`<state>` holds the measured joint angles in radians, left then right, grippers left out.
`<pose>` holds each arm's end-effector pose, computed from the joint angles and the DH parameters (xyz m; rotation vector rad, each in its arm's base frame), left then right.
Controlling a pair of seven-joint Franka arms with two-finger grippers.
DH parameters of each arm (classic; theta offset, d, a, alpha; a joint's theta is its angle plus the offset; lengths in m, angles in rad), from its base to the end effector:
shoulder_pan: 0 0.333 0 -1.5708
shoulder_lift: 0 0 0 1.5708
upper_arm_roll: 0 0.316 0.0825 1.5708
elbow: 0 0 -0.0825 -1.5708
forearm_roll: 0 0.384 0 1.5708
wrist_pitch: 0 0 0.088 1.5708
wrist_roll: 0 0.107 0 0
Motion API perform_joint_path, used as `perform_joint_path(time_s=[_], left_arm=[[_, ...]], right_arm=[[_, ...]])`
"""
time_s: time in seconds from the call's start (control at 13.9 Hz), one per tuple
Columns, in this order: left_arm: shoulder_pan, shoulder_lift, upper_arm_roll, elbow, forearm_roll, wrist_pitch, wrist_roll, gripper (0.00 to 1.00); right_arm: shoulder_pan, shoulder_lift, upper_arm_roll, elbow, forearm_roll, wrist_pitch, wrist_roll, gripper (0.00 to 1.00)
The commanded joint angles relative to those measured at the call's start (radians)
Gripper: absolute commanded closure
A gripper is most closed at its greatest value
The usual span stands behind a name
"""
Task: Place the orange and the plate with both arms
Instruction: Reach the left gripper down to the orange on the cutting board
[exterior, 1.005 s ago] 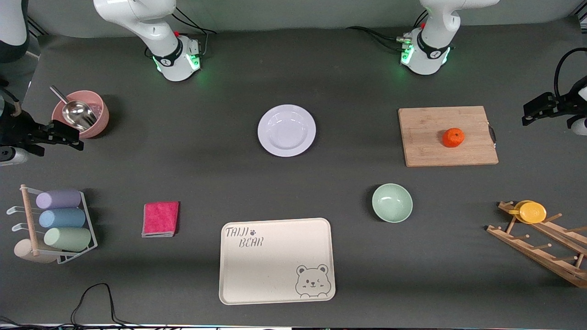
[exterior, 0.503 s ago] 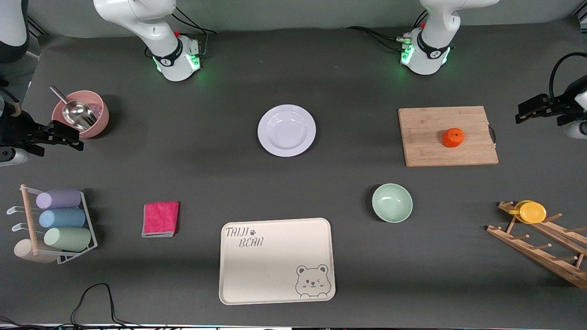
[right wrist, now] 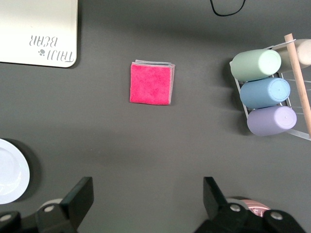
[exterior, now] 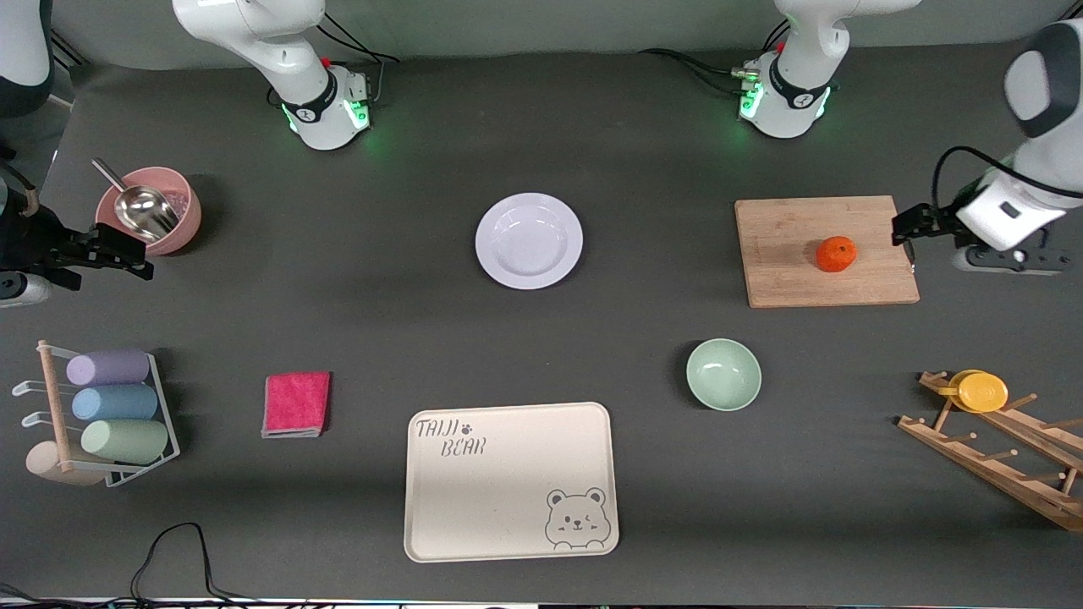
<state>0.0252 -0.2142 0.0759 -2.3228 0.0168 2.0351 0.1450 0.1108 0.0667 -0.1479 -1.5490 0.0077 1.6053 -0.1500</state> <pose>0.4629 0.0485 0.4200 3.1280 -0.0850 -0.1147 0.5771 -0.0178 0.6005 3.1353 0.1771 -0.0154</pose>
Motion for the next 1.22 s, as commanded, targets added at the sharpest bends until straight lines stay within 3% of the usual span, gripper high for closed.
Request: perform_joint_path(time_s=[0.0, 0.29, 0.5, 0.93, 1.01, 1.15], left_arm=[[0.010, -0.105, -0.005, -0.251, 0.012, 0.216, -0.022, 0.00], [0.012, -0.029, -0.004, -0.466, 0.012, 0.566, -0.024, 0.00], [0.012, 0.114, -0.004, -0.507, 0.012, 0.759, -0.022, 0.00], [0.039, 0.242, -0.004, -0.515, 0.012, 0.869, -0.009, 0.01], [0.041, 0.242, -0.004, -0.514, 0.012, 0.867, -0.009, 0.14], [0.039, 0.240, -0.004, -0.514, 0.012, 0.855, -0.009, 0.55]], right_arm=[[0.001, -0.004, -0.001, -0.005, -0.003, 0.010, 0.012, 0.00], [0.001, -0.004, -0.001, -0.005, -0.003, 0.012, 0.012, 0.00], [0.001, -0.004, -0.002, -0.006, -0.003, 0.013, 0.012, 0.00], [0.001, -0.007, -0.006, -0.006, -0.003, 0.013, 0.010, 0.00], [0.001, -0.008, -0.006, -0.006, -0.003, 0.013, 0.010, 0.00], [0.003, -0.012, -0.002, -0.006, -0.003, 0.013, 0.010, 0.00]])
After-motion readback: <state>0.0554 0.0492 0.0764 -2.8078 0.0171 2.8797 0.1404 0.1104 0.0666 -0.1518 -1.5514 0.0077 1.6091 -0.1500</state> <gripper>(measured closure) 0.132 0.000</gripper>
